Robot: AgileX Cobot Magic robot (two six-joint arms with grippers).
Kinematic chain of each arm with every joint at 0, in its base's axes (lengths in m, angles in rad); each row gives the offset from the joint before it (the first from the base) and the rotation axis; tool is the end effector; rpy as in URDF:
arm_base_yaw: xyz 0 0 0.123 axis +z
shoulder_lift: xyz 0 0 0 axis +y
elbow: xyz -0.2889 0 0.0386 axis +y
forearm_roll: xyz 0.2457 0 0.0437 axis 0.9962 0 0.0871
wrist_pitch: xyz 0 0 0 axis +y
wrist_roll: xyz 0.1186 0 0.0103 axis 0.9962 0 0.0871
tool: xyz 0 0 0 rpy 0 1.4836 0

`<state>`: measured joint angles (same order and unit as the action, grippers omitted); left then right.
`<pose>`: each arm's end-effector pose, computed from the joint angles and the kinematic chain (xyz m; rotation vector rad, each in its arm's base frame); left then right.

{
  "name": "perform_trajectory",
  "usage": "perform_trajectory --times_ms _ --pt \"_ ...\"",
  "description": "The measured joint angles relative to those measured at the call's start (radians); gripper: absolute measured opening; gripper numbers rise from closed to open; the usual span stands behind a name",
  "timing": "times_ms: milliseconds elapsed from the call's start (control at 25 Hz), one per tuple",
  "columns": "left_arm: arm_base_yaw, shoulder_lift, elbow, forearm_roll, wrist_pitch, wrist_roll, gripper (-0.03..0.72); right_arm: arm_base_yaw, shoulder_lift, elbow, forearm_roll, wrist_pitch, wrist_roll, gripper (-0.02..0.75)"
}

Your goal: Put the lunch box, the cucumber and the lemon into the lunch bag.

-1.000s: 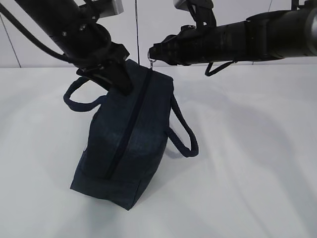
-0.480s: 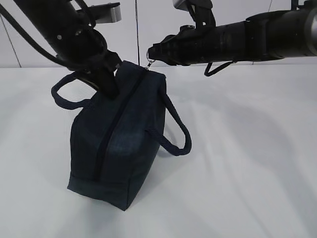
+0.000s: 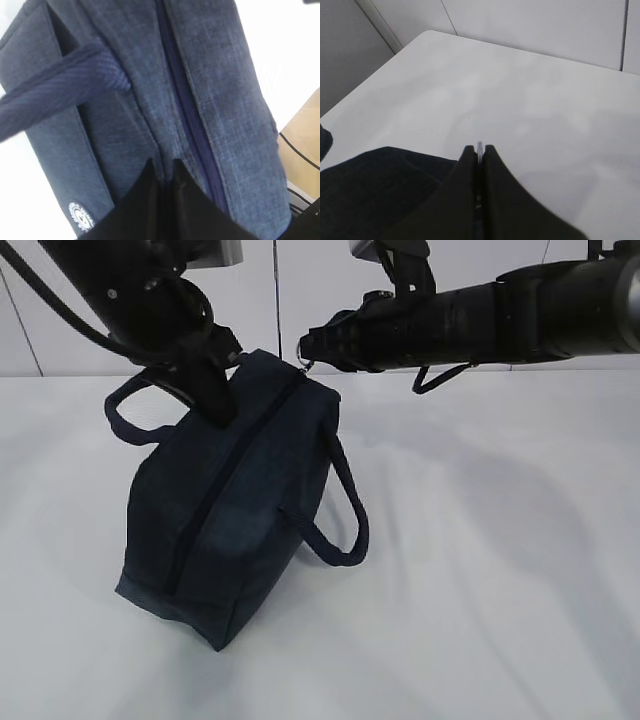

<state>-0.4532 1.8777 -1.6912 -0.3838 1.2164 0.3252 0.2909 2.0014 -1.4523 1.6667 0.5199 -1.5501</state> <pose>0.3453 -0.2147 0.2770 0.9677 2.6912 -0.5676 0.4458 0.1950 0.2375 -0.5003 1.9413 0.7830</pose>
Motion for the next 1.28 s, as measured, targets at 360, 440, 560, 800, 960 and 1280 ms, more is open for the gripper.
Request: perform_trajectory --times_ms 360,440,560,800,960,1280 --pt "0.000 -0.059 0.000 0.013 0.006 0.000 -0.008 0.000 0.000 0.000 0.002 -0.020 -0.006 0.000" --pt "0.000 -0.076 0.000 0.013 0.009 0.000 -0.008 0.000 0.000 0.000 0.004 -0.020 -0.006 0.000" --pt "0.000 -0.091 0.000 0.013 0.009 0.000 -0.008 0.000 0.000 0.000 0.004 -0.016 -0.007 0.000" --pt "0.000 -0.117 0.000 -0.005 0.013 0.000 -0.008 0.002 0.000 -0.002 0.011 -0.016 -0.010 0.000" --pt "0.000 -0.132 0.000 -0.010 0.013 0.000 -0.008 0.000 0.000 -0.002 0.013 -0.010 -0.014 0.000" --pt "-0.002 -0.164 0.000 -0.024 0.013 0.000 -0.008 -0.035 0.000 -0.002 0.013 0.001 -0.014 0.000"
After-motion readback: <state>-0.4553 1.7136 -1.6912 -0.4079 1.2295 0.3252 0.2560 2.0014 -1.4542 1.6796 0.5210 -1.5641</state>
